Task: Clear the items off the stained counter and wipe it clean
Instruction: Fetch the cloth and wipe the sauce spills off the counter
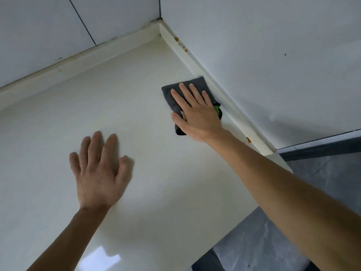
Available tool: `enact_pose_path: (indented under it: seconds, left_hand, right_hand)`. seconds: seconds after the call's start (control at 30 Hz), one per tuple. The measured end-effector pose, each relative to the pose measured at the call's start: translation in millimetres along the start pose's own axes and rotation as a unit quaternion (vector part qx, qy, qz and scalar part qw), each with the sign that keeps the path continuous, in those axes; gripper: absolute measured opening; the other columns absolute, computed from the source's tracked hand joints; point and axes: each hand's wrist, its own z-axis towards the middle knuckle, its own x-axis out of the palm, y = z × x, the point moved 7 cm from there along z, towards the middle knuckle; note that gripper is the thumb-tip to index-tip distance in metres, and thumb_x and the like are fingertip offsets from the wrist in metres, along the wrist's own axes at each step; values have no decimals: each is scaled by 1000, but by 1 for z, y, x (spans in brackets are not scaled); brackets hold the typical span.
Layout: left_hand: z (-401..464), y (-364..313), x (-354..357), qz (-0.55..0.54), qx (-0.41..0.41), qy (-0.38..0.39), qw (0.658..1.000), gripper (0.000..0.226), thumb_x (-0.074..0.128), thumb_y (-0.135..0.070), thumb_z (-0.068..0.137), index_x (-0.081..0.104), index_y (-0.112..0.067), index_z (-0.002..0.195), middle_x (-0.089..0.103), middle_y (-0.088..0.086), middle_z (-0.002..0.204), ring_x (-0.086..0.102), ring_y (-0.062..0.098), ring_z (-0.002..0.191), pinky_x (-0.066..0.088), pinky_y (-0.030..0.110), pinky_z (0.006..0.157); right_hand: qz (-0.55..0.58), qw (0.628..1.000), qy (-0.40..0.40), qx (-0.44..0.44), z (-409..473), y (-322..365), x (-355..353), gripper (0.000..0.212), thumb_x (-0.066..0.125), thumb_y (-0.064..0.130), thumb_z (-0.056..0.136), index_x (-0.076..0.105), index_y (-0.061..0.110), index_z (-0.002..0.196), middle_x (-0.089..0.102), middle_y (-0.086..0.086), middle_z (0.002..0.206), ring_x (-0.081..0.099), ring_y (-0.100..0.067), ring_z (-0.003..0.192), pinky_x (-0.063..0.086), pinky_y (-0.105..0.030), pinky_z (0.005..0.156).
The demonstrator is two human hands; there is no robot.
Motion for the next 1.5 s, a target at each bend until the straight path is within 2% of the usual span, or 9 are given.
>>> enact_pose_path:
  seconds: [0.2,0.37,0.5,0.6,0.83,1.0,1.17,1.33,1.5]
  left_hand:
    - [1,1,-3,0,3,-25,1000,64,43,-52,97,46,-24,154,36,12,166,27,37,157,19,62,124]
    - [2,1,-4,5,12,-28,1000,63,42,-53,97,46,-22,153,35,11,165,27,36,156,20,61,123]
    - [2,-1,-5,1,8,-36,999,64,45,-51,96,49,-22,152,38,12,164,29,37,156,20,61,123]
    - [3,-1,-5,4,9,-37,999,64,47,-51,95,49,-22,151,38,12,164,29,36,155,20,60,123]
    - [2,-4,-11,-2,4,-43,999,63,49,-49,94,50,-20,150,39,13,163,31,37,154,21,59,122]
    - [2,-5,-11,0,6,-38,999,61,50,-48,94,51,-20,149,39,11,162,30,35,154,21,59,122]
    - [1,-3,-10,-4,2,-35,999,61,52,-47,94,51,-21,149,39,11,163,30,37,155,22,59,122]
    - [2,-2,-10,-7,3,-39,999,59,51,-47,93,51,-21,146,40,10,161,30,36,154,23,59,121]
    - [1,-2,-10,-14,3,-41,999,57,52,-47,93,50,-23,144,40,9,159,30,35,153,23,60,121]
  right_hand:
    - [3,1000,-5,12,40,11,-3,65,29,49,103,15,33,165,8,2,174,2,-22,161,2,-46,130]
    - [-25,993,-3,-116,-32,17,4,66,33,53,102,22,33,164,14,5,173,7,-20,161,10,-46,130]
    - [61,995,6,-83,-49,-3,-3,67,36,57,103,20,34,164,8,8,173,3,-14,160,11,-46,130]
    - [135,989,-59,-13,-42,-12,-24,64,46,43,104,29,22,161,19,2,170,18,-18,158,23,-42,127]
    - [135,979,-83,126,-29,-35,-41,36,56,28,98,53,11,130,64,-6,125,58,-31,117,48,-42,94]
    - [220,970,-63,82,-29,-12,-36,41,64,11,87,67,29,124,60,11,102,53,-7,90,46,-25,82]
    - [198,969,-126,74,-36,-19,-52,35,73,22,86,70,31,119,60,17,97,52,-2,87,47,-24,82]
    - [168,963,-185,101,-44,-31,-68,25,77,32,84,59,27,99,55,16,99,50,7,80,34,-7,71]
    - [146,971,-144,125,-44,-37,-63,35,61,48,97,52,14,97,58,5,86,51,-17,76,39,-31,66]
